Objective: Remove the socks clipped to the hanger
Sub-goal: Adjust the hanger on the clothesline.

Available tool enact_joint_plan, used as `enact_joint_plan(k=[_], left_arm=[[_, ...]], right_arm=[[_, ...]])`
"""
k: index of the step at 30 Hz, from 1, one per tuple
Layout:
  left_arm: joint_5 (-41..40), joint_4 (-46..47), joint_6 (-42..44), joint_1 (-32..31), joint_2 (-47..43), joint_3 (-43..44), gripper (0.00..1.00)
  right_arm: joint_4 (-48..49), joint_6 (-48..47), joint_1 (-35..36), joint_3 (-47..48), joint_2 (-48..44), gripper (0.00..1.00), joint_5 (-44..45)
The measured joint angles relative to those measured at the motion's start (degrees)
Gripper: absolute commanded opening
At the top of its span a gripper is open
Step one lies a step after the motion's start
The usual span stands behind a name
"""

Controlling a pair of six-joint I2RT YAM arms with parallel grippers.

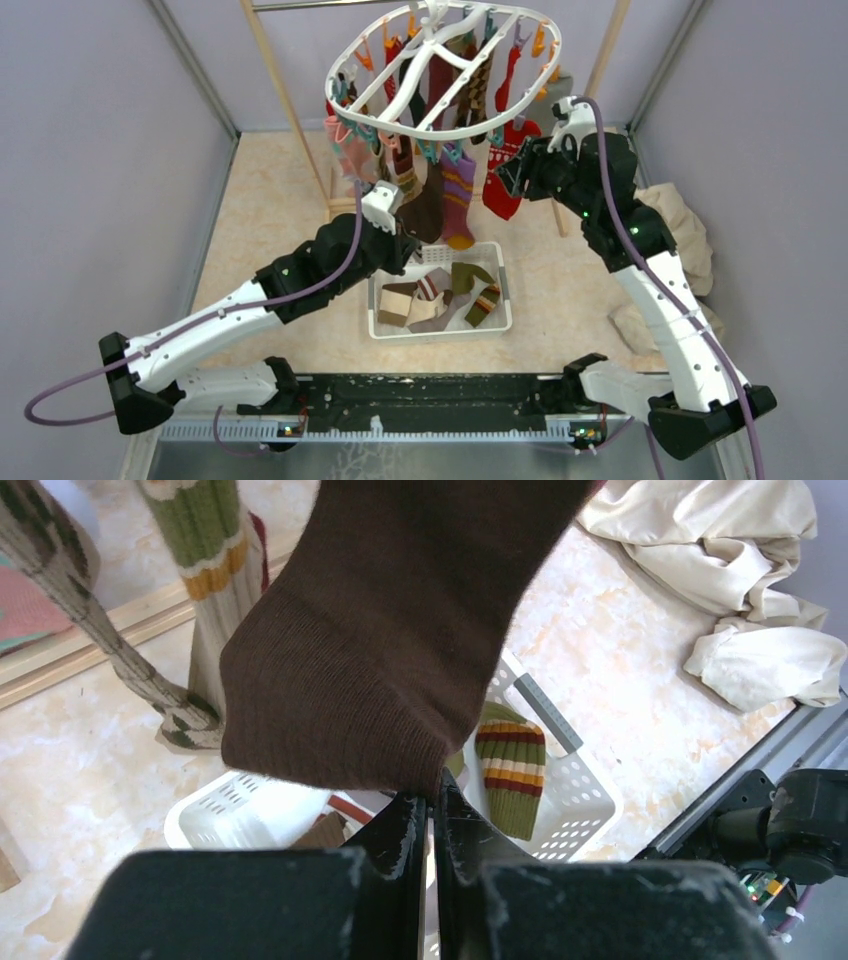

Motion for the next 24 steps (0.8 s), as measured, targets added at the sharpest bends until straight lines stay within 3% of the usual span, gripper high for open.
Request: enact_joint_plan(k=[11,20,24], left_arm=[[-2.91,-1.53,0.52,-5.31,3.85,5.95,0.07],[-5.79,-1.95,1.38,-9.38,7.23,7.52,0.07],[-7.76,-2.12,1.53,-10.82,7.26,8.2,0.07]], right_arm=[[-7.85,-1.62,0.0,12.63,-2.14,0.47,-10.71],[-4.81,1.66,0.0,13.81,-1.66,0.46,-23.12],[1.18,5.73,0.46,12.9,-0.85,0.45,-28.85]])
